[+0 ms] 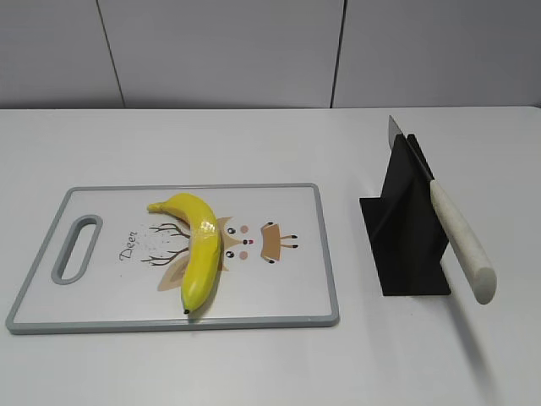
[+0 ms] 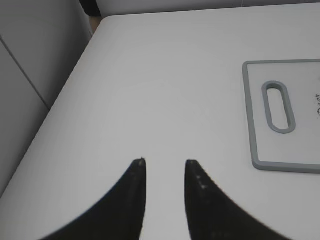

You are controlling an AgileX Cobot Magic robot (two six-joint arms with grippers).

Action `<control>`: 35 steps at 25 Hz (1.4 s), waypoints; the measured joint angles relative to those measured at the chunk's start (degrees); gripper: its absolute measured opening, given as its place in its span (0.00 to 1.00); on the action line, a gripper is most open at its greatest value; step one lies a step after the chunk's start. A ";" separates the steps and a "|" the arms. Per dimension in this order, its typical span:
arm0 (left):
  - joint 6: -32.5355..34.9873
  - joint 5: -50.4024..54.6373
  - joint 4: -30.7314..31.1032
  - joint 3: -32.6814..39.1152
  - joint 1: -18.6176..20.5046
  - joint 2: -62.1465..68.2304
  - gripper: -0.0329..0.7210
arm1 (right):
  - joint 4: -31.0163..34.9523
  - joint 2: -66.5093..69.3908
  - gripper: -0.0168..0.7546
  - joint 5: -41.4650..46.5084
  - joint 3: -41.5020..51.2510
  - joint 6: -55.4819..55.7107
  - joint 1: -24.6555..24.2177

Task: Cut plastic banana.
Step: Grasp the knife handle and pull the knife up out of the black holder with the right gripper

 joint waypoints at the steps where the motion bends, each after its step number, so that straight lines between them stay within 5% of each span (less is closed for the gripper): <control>1: 0.00 0.00 0.00 0.00 0.00 0.00 0.36 | 0.00 0.00 0.79 0.00 0.00 0.00 0.00; 19: 0.00 0.00 1.05 0.00 0.00 0.00 0.37 | 0.00 0.00 0.79 0.00 0.00 0.00 0.00; 22: 0.00 0.00 1.09 0.00 0.00 0.00 0.48 | 0.00 0.00 0.79 0.00 0.00 0.00 0.00; 28: 0.00 0.00 1.09 0.00 0.00 0.00 0.88 | 0.00 0.00 0.79 0.00 0.00 0.00 0.00; 35: 0.00 0.00 1.09 0.00 0.00 0.00 0.92 | 1.01 0.00 0.79 -0.16 0.00 0.00 0.00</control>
